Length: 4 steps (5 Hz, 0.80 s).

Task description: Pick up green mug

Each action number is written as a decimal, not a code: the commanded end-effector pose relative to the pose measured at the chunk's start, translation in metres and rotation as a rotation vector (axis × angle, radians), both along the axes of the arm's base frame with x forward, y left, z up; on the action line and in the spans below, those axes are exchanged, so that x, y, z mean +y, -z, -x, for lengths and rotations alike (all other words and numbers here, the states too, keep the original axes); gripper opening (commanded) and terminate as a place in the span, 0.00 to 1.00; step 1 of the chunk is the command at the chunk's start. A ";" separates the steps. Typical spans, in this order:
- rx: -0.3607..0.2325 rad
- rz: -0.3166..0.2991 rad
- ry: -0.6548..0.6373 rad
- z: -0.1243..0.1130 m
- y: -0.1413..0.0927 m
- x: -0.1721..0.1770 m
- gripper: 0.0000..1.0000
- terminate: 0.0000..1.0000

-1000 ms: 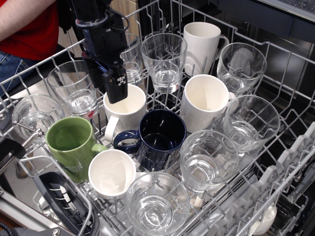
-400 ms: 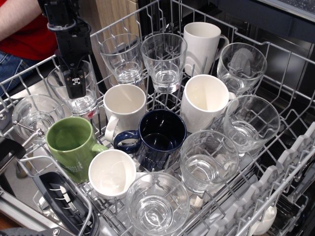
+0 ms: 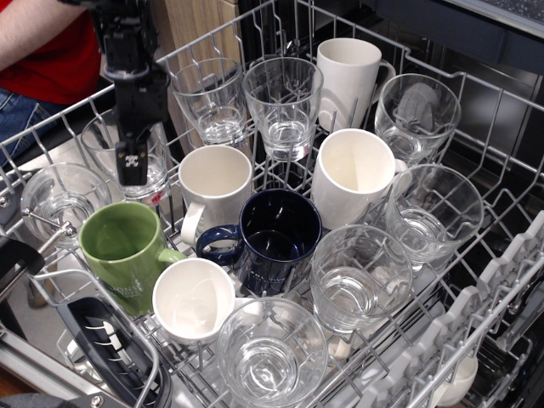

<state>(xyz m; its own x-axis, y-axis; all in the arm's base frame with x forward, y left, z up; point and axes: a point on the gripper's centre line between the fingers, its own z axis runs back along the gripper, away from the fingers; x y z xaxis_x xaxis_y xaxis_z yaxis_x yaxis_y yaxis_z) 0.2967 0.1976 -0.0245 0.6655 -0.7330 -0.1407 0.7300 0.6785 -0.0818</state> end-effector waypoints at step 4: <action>-0.091 0.003 0.086 0.001 0.048 0.005 1.00 0.00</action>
<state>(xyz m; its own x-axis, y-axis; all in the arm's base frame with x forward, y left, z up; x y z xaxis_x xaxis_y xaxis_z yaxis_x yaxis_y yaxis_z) 0.2791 0.2001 -0.0883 0.6142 -0.7855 -0.0755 0.7842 0.6183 -0.0526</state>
